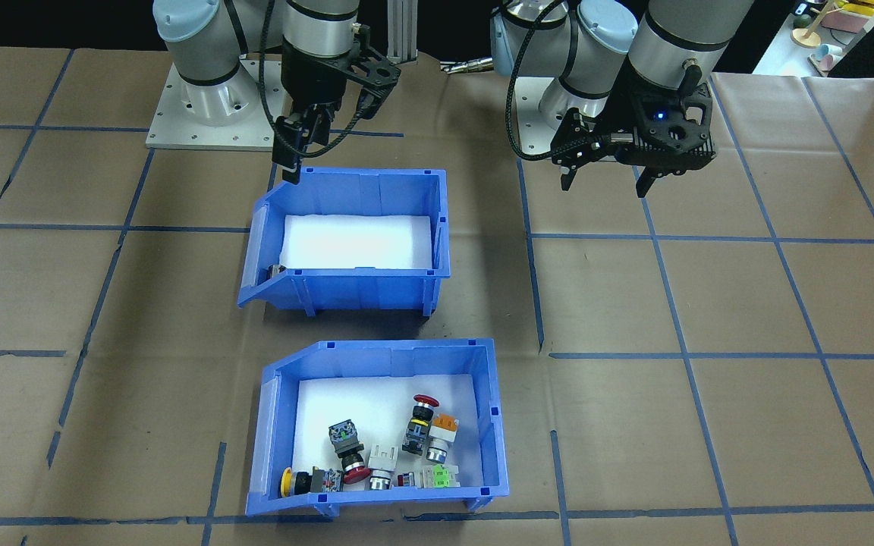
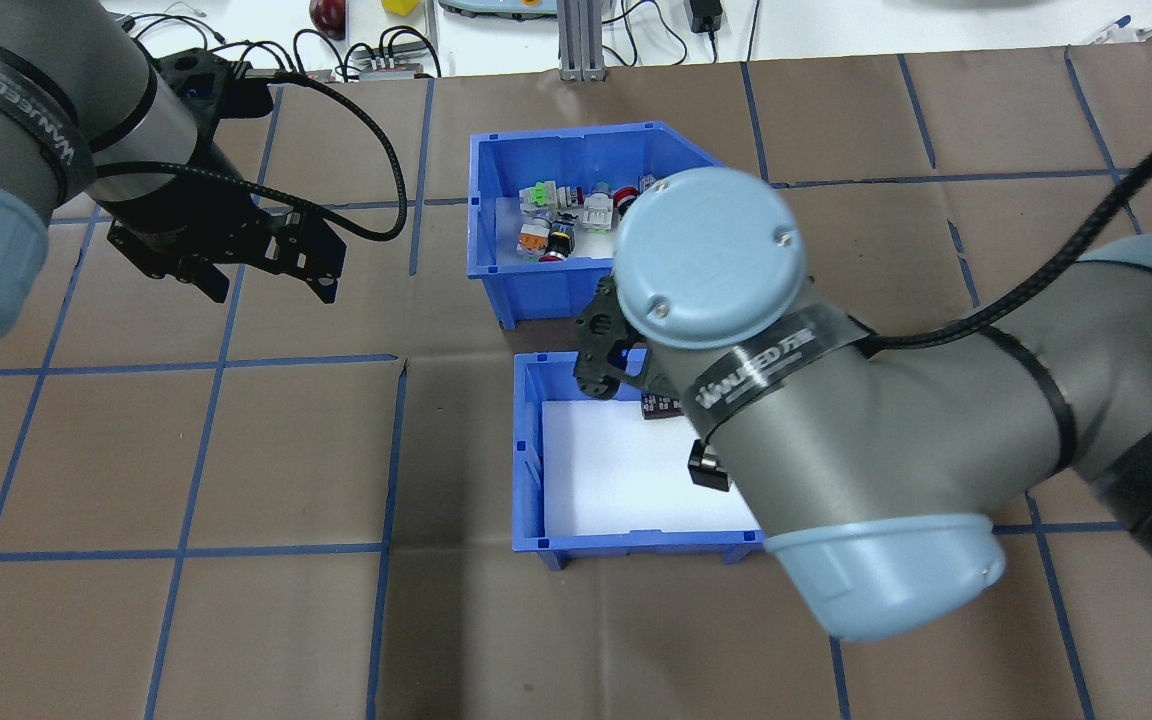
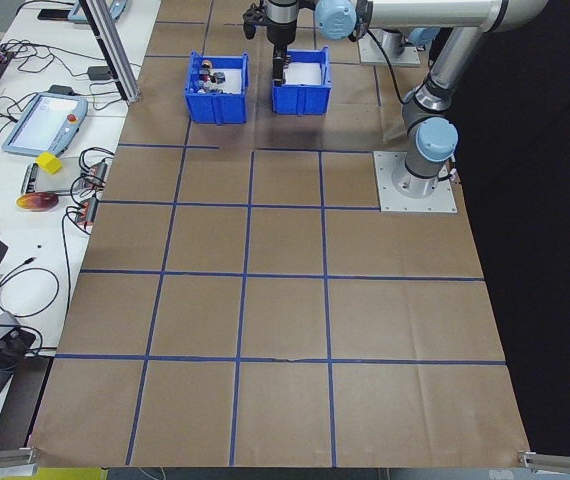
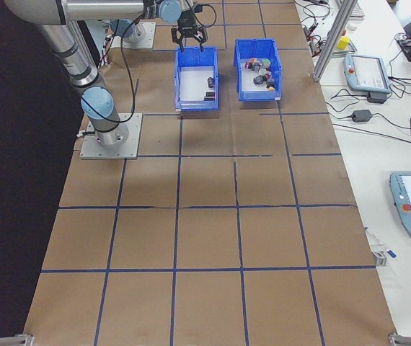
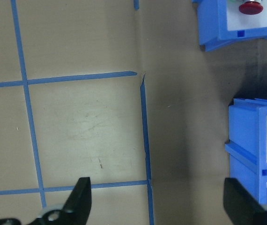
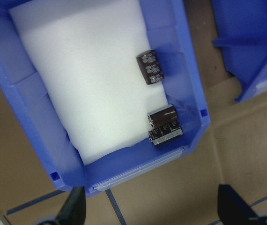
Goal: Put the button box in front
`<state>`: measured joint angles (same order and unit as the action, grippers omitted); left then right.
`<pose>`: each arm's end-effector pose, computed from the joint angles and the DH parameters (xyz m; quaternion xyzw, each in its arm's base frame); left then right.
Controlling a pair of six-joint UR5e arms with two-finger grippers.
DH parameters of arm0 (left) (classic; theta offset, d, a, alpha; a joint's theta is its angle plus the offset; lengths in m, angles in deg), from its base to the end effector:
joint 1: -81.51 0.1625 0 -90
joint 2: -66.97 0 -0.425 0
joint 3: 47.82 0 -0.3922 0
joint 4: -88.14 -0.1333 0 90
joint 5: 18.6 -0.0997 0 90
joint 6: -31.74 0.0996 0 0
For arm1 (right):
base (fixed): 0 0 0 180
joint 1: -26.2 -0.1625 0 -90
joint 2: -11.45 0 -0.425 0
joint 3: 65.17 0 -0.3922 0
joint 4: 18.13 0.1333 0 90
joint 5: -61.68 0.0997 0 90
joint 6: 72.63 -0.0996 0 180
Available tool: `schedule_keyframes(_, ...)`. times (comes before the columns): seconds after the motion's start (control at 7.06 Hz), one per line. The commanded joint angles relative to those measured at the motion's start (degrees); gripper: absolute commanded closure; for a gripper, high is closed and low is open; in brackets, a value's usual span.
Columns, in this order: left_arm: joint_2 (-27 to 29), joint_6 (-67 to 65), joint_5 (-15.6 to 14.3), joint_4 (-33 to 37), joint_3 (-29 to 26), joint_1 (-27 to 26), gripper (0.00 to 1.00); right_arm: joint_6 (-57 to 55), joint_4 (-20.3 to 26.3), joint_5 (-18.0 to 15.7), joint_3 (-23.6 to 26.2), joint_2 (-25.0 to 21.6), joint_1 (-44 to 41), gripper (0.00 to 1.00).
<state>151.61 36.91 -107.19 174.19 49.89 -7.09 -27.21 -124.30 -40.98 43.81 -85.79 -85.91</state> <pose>-0.1246 -0.4578 0.4728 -0.0331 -0.9993 0.0146 0.0115 0.2679 -0.3632 0.4151 0.5484 -0.8280 0.0154 0.1157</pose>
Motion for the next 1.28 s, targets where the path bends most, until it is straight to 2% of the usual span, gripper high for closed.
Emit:
schedule_keyframes(0.0,0.0,-0.2,0.0,0.0,0.2,0.0,0.01,-10.8,0.6,4.2,-3.2,-0.6,11.4,0.0)
schedule_keyframes(0.14,0.0,-0.3,0.0,0.0,0.4,0.0,0.01,-15.7,7.0,9.9,-5.8,-0.4,15.6,0.0)
schedule_keyframes(0.28,0.0,-0.4,-0.1,-0.2,0.3,0.0,0.01,-24.6,12.6,13.1,-8.8,-0.2,19.4,0.0)
schedule_keyframes(0.42,0.0,-0.4,-0.1,-0.3,0.4,0.0,0.01,-30.7,14.5,13.0,-11.2,-0.1,21.0,0.0)
schedule_keyframes(0.71,0.0,-0.4,0.0,-0.3,0.6,0.0,0.01,-45.4,16.9,12.6,-11.9,0.0,21.6,0.0)
schedule_keyframes(1.13,0.1,-0.4,0.0,-0.4,0.6,0.0,0.01,-49.1,18.3,11.0,-14.6,2.8,21.7,0.0)
